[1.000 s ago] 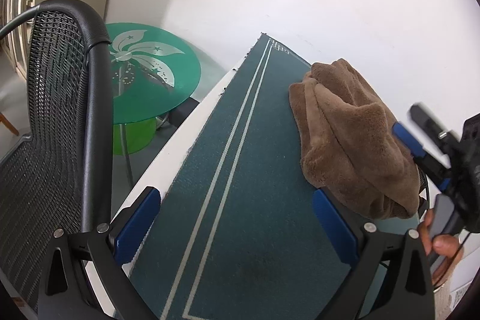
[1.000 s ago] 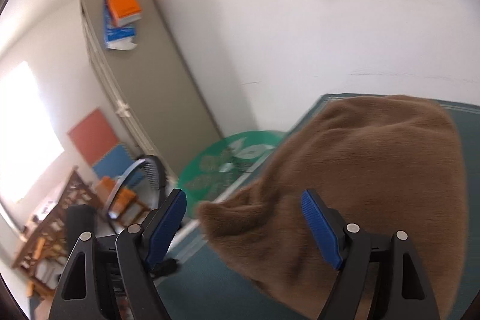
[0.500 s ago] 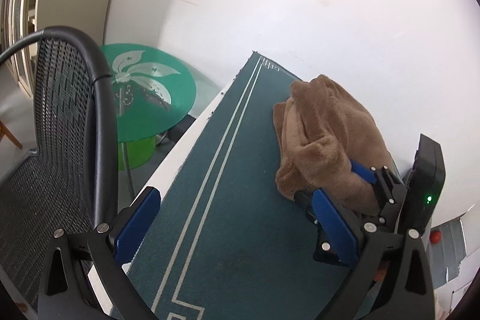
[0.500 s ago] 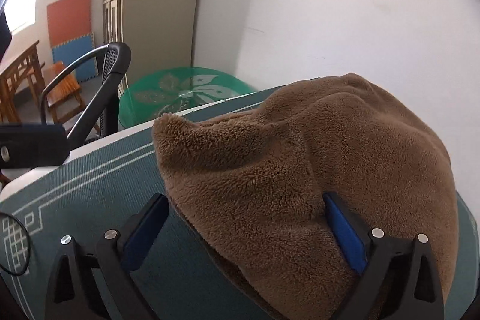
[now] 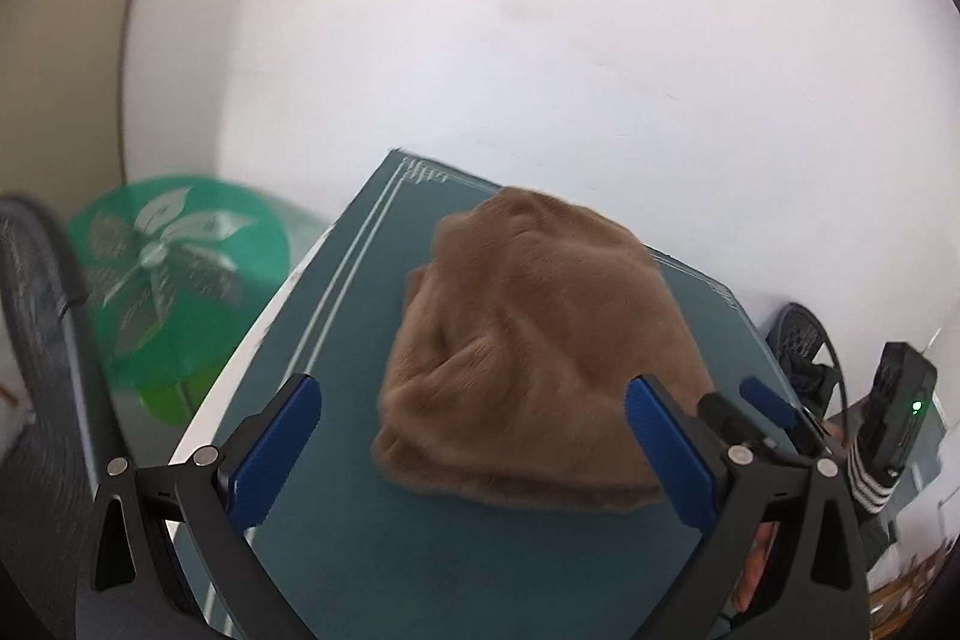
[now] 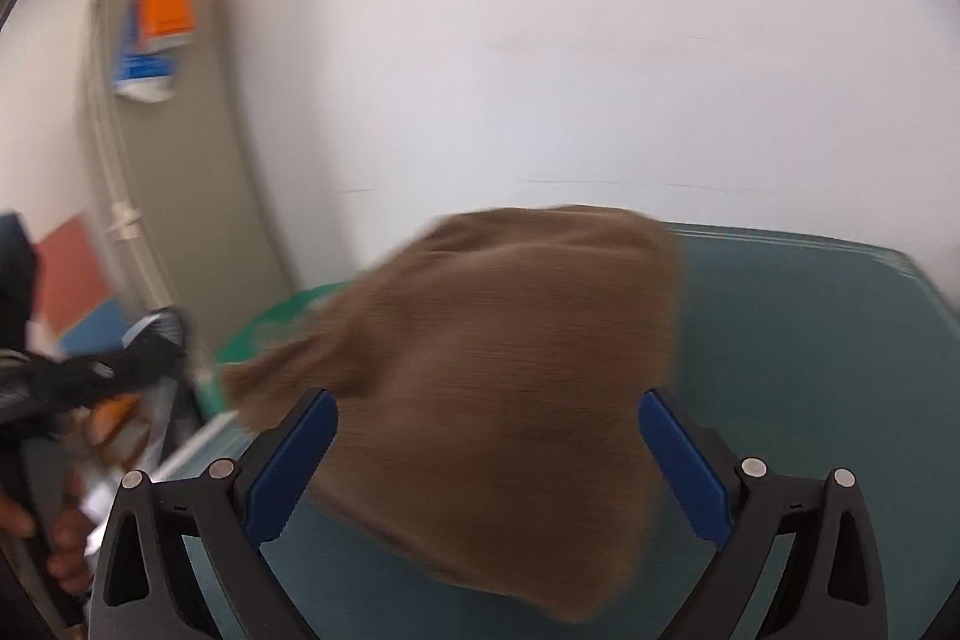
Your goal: Fold clothes
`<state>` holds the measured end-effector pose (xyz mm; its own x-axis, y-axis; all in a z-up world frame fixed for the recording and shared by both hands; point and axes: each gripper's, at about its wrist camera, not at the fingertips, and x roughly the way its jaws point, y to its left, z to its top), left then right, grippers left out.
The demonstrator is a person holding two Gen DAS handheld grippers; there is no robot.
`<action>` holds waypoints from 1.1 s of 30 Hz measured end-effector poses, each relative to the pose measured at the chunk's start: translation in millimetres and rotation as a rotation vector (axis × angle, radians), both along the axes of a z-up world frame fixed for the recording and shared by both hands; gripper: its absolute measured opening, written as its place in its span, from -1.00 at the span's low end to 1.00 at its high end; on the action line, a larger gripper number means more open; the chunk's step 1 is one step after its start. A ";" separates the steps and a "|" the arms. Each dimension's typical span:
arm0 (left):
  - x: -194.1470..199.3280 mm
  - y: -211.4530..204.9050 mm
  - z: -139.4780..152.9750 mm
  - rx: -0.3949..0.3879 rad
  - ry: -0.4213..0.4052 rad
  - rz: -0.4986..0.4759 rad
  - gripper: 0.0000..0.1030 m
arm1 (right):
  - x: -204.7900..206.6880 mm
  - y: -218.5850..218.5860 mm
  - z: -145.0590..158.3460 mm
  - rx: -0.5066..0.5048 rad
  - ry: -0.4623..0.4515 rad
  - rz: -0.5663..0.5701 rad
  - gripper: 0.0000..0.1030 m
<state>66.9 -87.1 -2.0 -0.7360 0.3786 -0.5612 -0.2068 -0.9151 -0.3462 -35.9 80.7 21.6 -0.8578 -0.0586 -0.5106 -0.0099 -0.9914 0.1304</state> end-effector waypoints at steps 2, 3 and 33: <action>-14.8 9.9 -1.8 -0.028 0.001 -0.001 0.98 | -6.4 9.9 -7.2 0.001 -0.033 -0.046 0.99; -22.3 14.8 -2.8 -0.042 0.001 -0.002 0.98 | -10.3 12.4 -11.6 0.001 -0.048 -0.053 0.99; -62.9 -7.6 -87.4 0.010 -0.252 0.050 1.00 | -48.5 59.8 -76.0 -0.168 -0.285 0.106 0.99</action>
